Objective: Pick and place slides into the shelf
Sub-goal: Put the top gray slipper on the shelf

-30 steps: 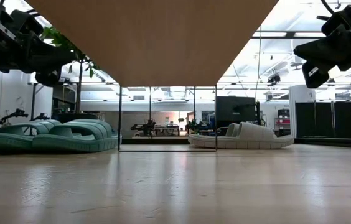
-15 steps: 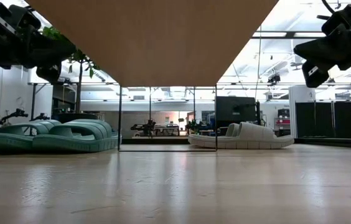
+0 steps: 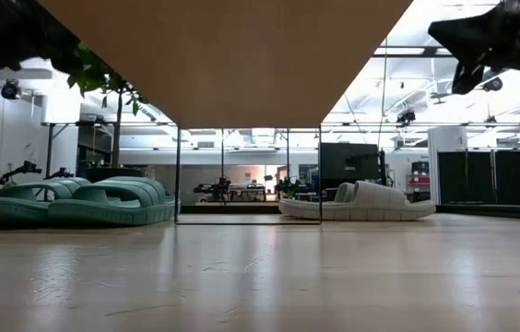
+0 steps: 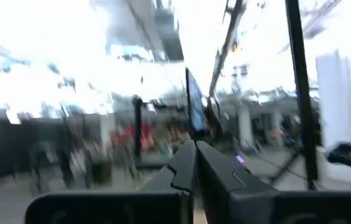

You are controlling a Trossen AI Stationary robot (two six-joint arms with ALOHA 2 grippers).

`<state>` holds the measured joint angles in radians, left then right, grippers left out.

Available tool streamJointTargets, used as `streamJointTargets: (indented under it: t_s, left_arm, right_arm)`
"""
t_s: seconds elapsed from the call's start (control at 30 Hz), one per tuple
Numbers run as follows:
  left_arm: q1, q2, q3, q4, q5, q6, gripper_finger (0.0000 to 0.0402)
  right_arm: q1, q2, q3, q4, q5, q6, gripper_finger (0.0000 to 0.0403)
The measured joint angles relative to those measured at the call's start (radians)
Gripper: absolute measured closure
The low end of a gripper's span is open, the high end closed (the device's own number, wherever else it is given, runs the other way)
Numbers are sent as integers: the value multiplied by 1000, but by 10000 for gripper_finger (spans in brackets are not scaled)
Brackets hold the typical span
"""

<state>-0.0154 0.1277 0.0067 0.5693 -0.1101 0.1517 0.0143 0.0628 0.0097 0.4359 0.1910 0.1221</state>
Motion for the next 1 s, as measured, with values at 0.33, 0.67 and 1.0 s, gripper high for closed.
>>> streamJointTargets:
  t_s: [0.33, 0.67, 1.0]
  left_arm:
    - [0, 183, 69, 102, -19, 68, 389]
    - [0, 370, 187, 103, 49, 126, 274]
    - [1, 491, 264, 105, 49, 143, 228]
  right_arm:
    - [0, 5, 18, 102, -13, -107, 392]
    - [0, 264, 273, -87, -7, -173, 305]
    - [0, 774, 669, -449, 209, -163, 143]
